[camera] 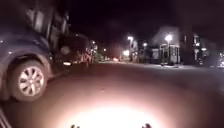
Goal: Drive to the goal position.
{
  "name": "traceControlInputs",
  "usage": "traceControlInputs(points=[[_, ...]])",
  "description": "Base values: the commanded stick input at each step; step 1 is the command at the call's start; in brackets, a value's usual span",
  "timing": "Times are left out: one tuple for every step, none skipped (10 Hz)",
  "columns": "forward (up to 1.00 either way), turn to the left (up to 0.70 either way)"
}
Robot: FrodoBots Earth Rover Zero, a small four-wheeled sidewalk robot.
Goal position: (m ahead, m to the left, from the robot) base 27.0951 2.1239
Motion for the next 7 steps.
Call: traceControlInputs(points=[[0.85,0.00],[0.85,0.00],[0.85,0.00],[0.85,0.00],[0.85,0.00],[0.85,0.00],[0.85,0.00]])
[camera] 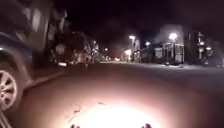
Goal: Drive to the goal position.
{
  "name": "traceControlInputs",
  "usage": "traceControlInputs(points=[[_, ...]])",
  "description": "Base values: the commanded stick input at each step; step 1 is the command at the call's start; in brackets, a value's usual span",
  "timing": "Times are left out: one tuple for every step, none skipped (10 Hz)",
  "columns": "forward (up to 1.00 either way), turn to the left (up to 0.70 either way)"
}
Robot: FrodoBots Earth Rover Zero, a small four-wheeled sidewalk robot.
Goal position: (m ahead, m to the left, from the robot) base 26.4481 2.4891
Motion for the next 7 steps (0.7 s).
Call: traceControlInputs(points=[[0.85,0.00],[0.85,0.00],[0.85,0.00],[0.85,0.00],[0.85,0.00],[0.85,0.00],[0.85,0.00]])
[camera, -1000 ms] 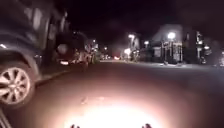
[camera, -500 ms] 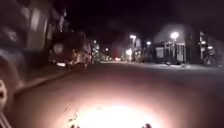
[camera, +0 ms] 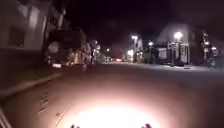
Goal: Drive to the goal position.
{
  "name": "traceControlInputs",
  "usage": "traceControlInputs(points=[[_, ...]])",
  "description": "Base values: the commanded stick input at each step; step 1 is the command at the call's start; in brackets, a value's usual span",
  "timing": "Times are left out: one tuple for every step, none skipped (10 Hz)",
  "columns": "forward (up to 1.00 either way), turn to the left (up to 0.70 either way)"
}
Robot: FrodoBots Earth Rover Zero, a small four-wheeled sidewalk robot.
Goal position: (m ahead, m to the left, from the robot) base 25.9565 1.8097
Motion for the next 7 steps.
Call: traceControlInputs(points=[[0.85,0.00],[0.85,0.00],[0.85,0.00],[0.85,0.00],[0.85,0.00],[0.85,0.00],[0.85,0.00]])
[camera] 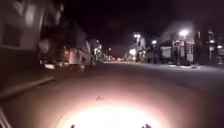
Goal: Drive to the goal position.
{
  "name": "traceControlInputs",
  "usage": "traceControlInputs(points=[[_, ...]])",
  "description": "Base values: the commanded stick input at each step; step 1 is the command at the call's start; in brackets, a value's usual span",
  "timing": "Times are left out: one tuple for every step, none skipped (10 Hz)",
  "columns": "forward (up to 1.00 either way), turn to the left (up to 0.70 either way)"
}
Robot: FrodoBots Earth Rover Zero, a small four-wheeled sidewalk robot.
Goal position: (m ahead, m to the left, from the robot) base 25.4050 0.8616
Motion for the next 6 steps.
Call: traceControlInputs(points=[[0.85,0.00],[0.85,0.00],[0.85,0.00],[0.85,0.00],[0.85,0.00],[0.85,0.00]])
